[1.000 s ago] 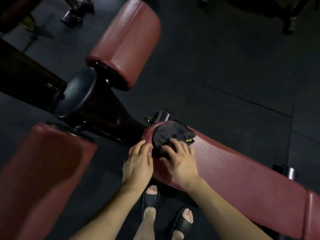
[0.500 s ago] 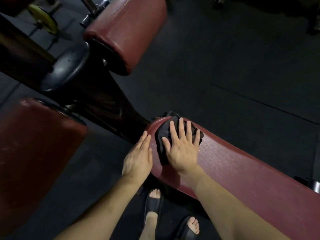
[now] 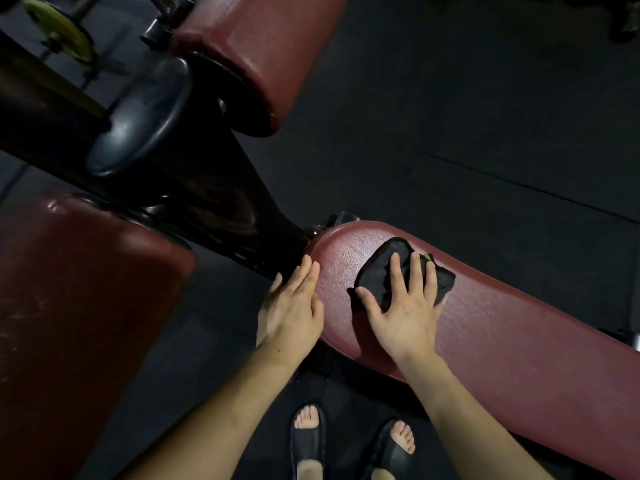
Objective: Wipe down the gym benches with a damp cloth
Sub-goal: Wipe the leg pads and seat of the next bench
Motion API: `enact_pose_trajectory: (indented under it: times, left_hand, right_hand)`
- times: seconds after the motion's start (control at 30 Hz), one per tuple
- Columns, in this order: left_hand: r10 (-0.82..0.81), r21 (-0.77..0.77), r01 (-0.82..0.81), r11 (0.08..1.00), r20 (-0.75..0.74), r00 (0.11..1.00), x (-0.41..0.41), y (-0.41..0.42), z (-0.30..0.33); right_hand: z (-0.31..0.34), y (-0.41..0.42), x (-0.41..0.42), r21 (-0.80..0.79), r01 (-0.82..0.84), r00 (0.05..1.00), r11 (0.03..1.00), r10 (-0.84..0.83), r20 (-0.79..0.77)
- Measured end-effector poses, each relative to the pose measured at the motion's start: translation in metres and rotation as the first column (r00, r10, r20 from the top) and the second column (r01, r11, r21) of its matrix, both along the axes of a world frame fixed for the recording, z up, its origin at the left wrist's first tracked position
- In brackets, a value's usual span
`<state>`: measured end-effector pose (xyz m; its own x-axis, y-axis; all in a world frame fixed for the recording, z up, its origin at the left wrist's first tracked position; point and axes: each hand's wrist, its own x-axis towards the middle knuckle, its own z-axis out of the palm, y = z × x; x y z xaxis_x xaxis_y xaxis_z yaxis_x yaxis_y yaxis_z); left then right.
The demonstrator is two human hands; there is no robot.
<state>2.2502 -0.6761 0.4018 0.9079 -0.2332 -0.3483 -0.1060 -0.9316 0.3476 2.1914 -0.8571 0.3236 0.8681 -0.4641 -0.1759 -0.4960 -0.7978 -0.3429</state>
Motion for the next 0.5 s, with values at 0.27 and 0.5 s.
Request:
enact_pose_trajectory:
  times: [0.27,0.5]
  left_hand:
    - [-0.014,-0.05,0.013,0.999,-0.021,1.0,0.002,0.004,0.005]
    - [0.0,-0.14,-0.003,0.99,-0.023,1.0,0.002,0.008,-0.004]
  right_hand:
    - [-0.01,0.029,-0.039,0.0,0.003,0.978,1.0,-0.003,0.21]
    - [-0.003,0.01,0.052,0.081,0.081,0.923,0.993,-0.106,0.369]
